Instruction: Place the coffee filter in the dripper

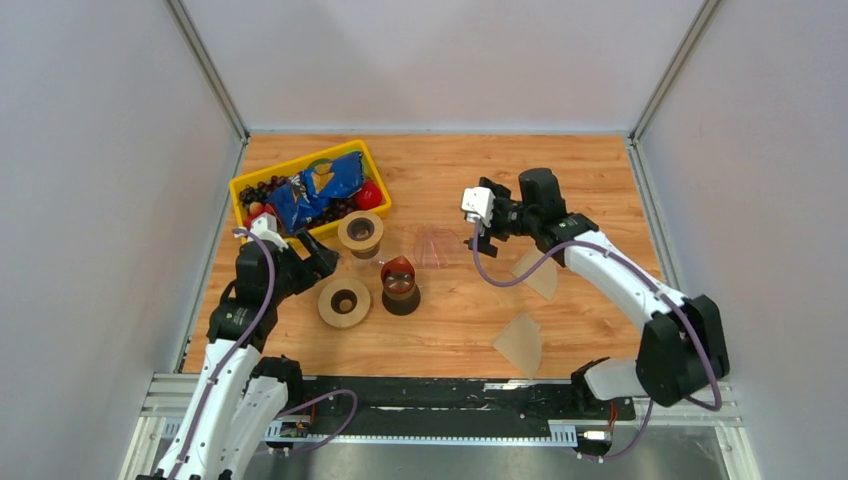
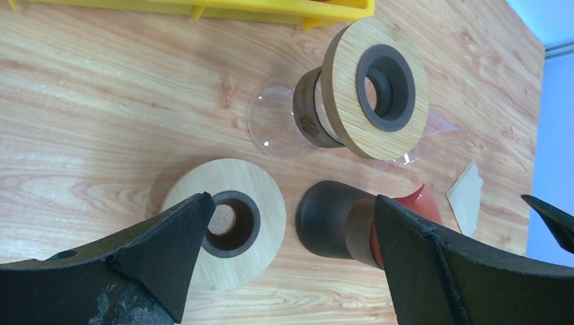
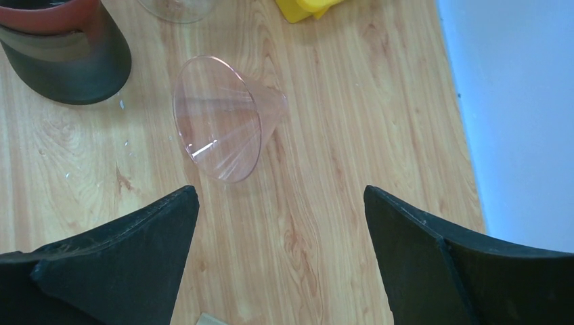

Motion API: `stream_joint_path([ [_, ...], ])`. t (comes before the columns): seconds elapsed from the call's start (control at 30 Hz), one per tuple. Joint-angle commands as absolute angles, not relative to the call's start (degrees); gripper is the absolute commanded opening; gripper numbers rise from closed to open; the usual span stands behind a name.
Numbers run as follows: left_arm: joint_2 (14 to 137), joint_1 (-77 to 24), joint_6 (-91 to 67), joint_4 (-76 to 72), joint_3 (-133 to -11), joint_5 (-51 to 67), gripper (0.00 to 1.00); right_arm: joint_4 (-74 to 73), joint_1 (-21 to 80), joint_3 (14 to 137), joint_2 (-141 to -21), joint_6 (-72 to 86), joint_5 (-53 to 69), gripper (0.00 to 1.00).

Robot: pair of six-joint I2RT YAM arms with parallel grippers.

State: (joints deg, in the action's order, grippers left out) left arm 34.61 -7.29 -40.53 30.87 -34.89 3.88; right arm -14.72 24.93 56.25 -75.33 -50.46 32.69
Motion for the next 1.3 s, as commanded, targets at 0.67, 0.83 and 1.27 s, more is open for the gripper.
stream_joint_path([
  [0.67, 31.9, -7.0, -46.0, 38.3, -35.9, -8.6, 1.00, -12.0, 29.6, 71.6, -103.1, -56.5, 39.4, 0.93],
  [0.83, 31.9, -7.0, -45.9, 36.8, -35.6, -9.7, 1.00, -10.9, 31.1, 72.1, -105.7, -57.1, 36.4, 0.87],
  [1.27, 32.2, -7.0, -46.3, 36.4, -34.5, -12.9, 1.00, -8.8, 31.6, 73.8, -107.3, -51.8, 34.9, 0.27],
])
